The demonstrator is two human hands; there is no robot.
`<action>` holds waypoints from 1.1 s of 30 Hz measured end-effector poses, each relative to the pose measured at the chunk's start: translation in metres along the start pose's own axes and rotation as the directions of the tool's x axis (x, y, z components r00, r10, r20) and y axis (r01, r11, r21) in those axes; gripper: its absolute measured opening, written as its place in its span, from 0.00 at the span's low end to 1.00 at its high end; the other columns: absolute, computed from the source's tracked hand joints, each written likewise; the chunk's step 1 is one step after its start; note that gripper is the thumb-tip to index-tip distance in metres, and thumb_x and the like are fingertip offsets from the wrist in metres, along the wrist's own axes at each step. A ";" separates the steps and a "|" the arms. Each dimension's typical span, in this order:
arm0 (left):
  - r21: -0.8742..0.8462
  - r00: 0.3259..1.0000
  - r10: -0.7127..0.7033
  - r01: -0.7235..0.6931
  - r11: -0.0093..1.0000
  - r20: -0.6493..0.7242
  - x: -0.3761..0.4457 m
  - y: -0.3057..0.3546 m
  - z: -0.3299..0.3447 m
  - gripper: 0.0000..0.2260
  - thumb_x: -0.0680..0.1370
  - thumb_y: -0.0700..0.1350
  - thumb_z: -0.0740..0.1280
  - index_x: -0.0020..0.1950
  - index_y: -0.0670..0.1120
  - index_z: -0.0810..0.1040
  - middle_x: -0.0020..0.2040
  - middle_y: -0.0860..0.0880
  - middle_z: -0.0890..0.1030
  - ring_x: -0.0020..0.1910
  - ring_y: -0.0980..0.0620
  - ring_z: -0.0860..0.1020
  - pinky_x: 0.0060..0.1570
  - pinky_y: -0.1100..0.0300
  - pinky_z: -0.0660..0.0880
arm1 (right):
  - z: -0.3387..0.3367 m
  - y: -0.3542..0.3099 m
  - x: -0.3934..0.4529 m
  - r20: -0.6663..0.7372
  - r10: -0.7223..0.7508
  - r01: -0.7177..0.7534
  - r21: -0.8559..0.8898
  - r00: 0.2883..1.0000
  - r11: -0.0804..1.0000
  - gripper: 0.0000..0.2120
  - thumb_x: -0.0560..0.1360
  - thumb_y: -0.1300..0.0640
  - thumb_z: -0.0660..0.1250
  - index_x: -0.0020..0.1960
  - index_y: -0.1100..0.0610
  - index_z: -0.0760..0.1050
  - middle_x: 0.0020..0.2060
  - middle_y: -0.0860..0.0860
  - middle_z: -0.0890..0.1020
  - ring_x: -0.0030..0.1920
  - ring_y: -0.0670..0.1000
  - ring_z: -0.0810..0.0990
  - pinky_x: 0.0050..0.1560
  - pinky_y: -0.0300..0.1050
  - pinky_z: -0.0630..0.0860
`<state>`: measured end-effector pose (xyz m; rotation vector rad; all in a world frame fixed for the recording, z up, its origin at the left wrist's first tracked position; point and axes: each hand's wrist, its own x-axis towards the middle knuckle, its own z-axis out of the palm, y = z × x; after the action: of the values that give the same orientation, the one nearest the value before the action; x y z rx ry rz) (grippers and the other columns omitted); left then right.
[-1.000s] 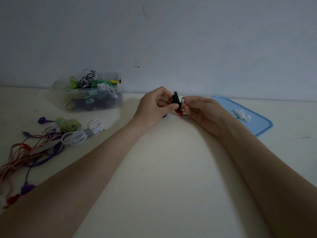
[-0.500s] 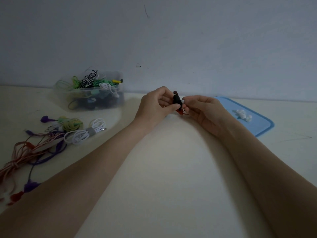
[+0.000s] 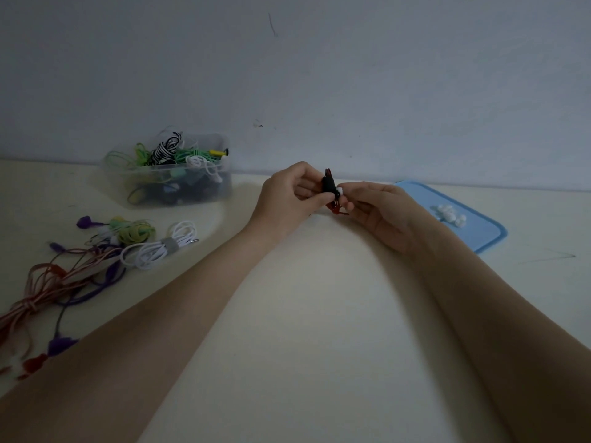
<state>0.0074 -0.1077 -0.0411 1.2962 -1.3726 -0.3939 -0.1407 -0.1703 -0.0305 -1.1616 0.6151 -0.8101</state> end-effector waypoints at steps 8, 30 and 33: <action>-0.143 0.990 -0.138 0.137 0.980 0.003 0.000 0.001 -0.002 0.08 0.71 0.39 0.73 0.41 0.51 0.76 0.34 0.56 0.81 0.32 0.61 0.79 0.35 0.65 0.75 | 0.004 0.003 -0.003 -0.003 -0.160 0.158 -0.168 0.987 0.973 0.05 0.76 0.67 0.64 0.47 0.65 0.78 0.33 0.56 0.78 0.33 0.48 0.76 0.37 0.36 0.75; 0.079 0.997 -0.055 0.059 0.995 -0.055 0.000 0.001 0.005 0.07 0.72 0.41 0.72 0.45 0.47 0.76 0.37 0.57 0.77 0.32 0.68 0.75 0.37 0.75 0.70 | 0.012 -0.003 -0.001 -0.135 -0.298 0.156 -0.616 0.945 0.772 0.07 0.75 0.64 0.64 0.42 0.62 0.80 0.32 0.55 0.80 0.30 0.48 0.79 0.39 0.41 0.79; 0.065 0.995 -0.074 0.078 0.995 -0.071 -0.002 0.005 0.006 0.07 0.71 0.42 0.72 0.46 0.47 0.76 0.38 0.57 0.77 0.33 0.66 0.75 0.37 0.76 0.69 | 0.012 -0.017 -0.003 -0.142 -0.385 0.151 -0.757 0.912 0.636 0.06 0.75 0.65 0.64 0.43 0.64 0.80 0.30 0.51 0.79 0.25 0.42 0.77 0.34 0.36 0.77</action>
<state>-0.0008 -0.1073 -0.0394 1.4084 -1.2911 -0.3542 -0.1370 -0.1643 -0.0111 -1.9385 1.0973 -1.0441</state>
